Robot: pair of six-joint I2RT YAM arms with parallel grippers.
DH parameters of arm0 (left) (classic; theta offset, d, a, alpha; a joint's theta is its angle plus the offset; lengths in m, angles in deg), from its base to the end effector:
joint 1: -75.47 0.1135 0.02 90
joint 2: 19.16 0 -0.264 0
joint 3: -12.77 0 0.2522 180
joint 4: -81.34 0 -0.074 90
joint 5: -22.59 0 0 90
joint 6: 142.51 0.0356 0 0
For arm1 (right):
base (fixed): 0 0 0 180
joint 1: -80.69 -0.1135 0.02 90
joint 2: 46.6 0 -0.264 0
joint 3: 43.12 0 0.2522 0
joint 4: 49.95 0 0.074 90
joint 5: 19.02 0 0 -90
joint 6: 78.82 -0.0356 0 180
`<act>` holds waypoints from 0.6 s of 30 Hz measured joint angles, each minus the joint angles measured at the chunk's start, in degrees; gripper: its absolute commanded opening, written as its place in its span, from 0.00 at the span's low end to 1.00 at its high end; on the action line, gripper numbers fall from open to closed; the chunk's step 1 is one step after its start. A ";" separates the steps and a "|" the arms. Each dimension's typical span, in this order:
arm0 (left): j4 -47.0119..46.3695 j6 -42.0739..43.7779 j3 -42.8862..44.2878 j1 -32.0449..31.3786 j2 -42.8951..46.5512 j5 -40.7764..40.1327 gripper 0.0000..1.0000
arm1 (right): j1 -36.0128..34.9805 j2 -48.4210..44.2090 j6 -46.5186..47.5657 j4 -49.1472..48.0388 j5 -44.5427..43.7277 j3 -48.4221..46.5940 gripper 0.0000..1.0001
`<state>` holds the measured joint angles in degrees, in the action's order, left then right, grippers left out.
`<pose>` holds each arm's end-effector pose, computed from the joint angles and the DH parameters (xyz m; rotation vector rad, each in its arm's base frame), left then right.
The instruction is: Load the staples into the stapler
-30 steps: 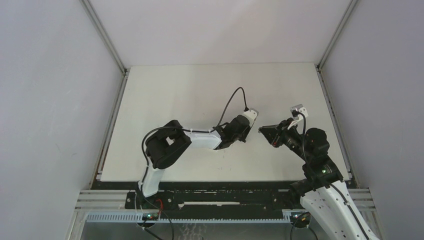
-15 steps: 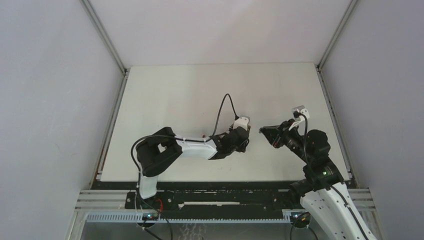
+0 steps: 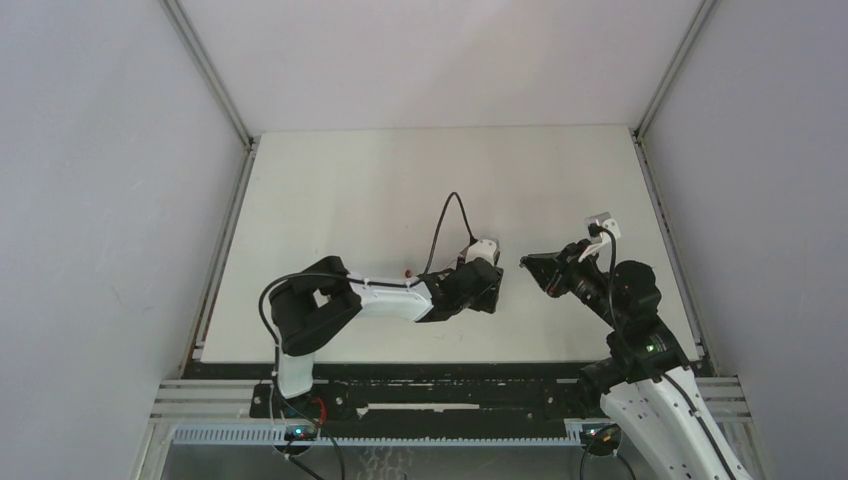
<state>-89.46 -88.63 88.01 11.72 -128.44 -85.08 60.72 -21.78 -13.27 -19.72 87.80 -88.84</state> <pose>0.1843 -0.3493 0.1476 0.4057 2.3077 -0.5396 0.1117 0.0516 0.2968 -0.1541 1.7918 0.8170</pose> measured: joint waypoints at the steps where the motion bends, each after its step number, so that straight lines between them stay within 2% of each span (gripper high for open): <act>1: 0.02 0.02 0.02 0.00 0.00 0.07 0.62 | 0.00 0.09 0.00 0.02 0.00 0.00 0.10; 18: -4.79 4.13 4.02 0.00 -4.22 8.35 0.62 | -0.04 0.52 -0.04 0.00 -0.02 0.00 0.10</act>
<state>-94.24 -84.50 92.03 11.72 -132.66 -76.73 60.68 -21.26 -13.31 -19.72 87.78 -88.84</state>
